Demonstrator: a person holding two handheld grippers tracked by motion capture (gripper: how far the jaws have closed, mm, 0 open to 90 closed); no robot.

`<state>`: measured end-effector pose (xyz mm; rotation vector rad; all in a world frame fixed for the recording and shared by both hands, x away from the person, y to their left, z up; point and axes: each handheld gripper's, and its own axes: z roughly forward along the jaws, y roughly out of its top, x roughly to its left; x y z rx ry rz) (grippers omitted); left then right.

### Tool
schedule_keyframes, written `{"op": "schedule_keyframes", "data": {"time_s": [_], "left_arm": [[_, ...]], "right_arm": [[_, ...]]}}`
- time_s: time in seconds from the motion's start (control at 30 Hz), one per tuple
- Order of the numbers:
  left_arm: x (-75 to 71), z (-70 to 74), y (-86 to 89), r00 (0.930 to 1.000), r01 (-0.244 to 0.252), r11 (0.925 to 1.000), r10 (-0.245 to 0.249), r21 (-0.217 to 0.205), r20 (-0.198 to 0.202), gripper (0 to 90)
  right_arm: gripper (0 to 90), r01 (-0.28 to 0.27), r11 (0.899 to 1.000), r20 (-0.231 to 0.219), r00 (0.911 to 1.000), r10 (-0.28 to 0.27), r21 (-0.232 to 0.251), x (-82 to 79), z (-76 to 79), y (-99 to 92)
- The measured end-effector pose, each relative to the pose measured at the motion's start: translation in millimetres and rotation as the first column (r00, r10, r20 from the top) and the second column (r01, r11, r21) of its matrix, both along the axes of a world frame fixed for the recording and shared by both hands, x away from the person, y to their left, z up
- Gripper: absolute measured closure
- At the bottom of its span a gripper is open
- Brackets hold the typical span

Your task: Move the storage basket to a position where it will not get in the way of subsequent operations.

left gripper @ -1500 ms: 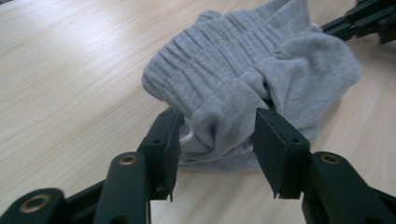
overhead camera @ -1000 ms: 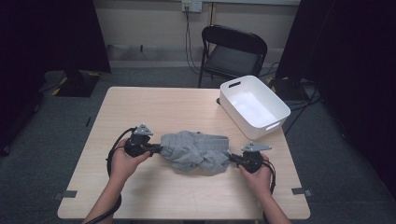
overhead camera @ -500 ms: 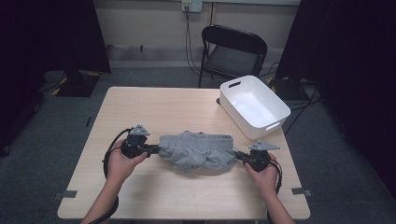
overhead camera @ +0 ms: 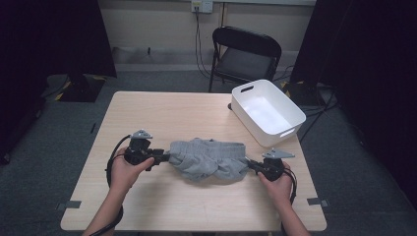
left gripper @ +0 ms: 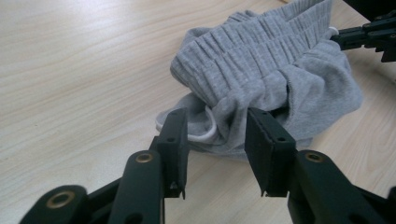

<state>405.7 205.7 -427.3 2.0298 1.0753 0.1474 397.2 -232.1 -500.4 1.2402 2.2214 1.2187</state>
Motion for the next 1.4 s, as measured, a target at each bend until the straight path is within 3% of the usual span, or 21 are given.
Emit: {"op": "schedule_keyframes", "data": {"time_s": [0.13, 0.33, 0.5, 0.57, 0.63, 0.7, 0.87, 0.93, 1.13, 1.23, 1.4], "left_arm": [[3.0, -5.7, -9.0, 0.9998, 0.010, 0.9998, -0.010, 0.018, -0.018, 59.6], [5.7, -9.3, -19.7, 0.9993, 0.036, 0.9986, -0.036, 0.038, -0.010, 58.7], [10.4, -13.0, -20.2, 0.9993, 0.031, 0.9993, -0.030, 0.019, -0.023, 57.7], [10.2, -15.2, -22.6, 0.9987, 0.047, 0.9985, -0.046, 0.028, -0.021, 62.2], [9.3, -15.3, -24.3, 0.9978, 0.061, 0.9961, -0.060, 0.063, -0.031, 74.5], [7.9, -14.5, -25.6, 0.9977, 0.066, 0.9954, -0.065, 0.069, -0.020, 81.7], [5.6, -7.3, -26.6, 0.9987, 0.051, 0.9955, -0.051, 0.080, -0.004, 86.6], [4.8, -4.8, -26.3, 0.9987, 0.050, 0.9954, -0.050, 0.082, 0.005, 87.1], [0.7, -2.7, -27.7, 0.9985, 0.054, 0.9952, -0.055, 0.082, 0.003, 87.5], [-1.5, -1.1, -26.7, 0.9987, 0.052, 0.9961, -0.052, 0.072, 0.001, 87.7], [-3.2, 9.3, -23.6, 0.9984, 0.055, 0.9962, -0.056, 0.068, 0.012, 87.8]], "right_arm": [[80.7, 0.005, 1.000, -0.004, 1.0000, -0.005, 0.023, 0.3, 1.0, 0.1], [77.9, -0.016, 0.999, -0.008, 0.9998, 0.016, 0.030, 0.9, 2.3, 1.5], [74.6, -0.024, 0.998, -0.011, 0.9996, 0.025, 0.053, 3.2, 3.6, 1.4], [71.9, -0.033, 0.997, -0.014, 0.9993, 0.034, 0.065, 4.6, 4.6, 2.2], [70.8, -0.044, 0.997, -0.025, 0.9987, 0.045, 0.067, 6.2, 4.2, 4.2], [72.4, -0.052, 0.997, -0.029, 0.9981, 0.054, 0.056, 7.1, 3.4, 6.5], [69.9, -0.055, 0.996, -0.040, 0.9975, 0.058, 0.071, 12.0, 4.0, 9.6], [68.9, -0.051, 0.998, -0.046, 0.9975, 0.053, 0.047, 14.4, 3.9, 10.9], [87.0, -0.066, 0.997, -0.066, 0.9955, 0.068, 0.035, 16.2, 1.5, 11.7], [87.9, -0.061, 0.997, -0.050, 0.9968, 0.063, 0.047, 14.3, 4.3, 9.8], [88.1, -0.062, 0.995, -0.002, 0.9980, 0.063, 0.082, 12.0, 24.1, 6.5]]}}
